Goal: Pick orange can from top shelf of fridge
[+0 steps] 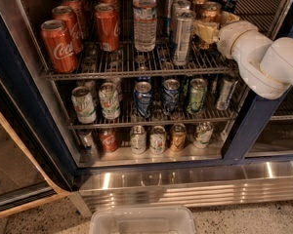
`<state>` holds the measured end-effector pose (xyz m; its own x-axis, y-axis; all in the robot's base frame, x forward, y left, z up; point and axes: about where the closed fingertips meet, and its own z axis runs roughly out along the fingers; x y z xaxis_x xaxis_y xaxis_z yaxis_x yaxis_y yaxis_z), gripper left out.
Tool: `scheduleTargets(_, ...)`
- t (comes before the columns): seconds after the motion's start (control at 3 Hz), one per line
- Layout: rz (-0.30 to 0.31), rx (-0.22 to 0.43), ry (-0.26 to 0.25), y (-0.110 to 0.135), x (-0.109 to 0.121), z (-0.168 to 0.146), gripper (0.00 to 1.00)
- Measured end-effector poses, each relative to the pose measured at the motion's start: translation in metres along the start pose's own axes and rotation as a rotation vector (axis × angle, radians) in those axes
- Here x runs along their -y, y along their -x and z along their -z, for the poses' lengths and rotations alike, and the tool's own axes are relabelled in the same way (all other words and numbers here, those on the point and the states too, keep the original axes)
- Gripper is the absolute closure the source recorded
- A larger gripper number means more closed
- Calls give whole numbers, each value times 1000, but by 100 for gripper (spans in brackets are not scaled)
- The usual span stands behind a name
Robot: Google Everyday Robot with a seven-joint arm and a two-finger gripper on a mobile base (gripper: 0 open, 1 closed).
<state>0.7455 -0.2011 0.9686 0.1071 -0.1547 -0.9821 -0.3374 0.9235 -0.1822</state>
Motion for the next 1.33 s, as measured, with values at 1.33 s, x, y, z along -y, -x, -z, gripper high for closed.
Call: scheduleTargets(1.33,-11,158,-111,48,12,92,100)
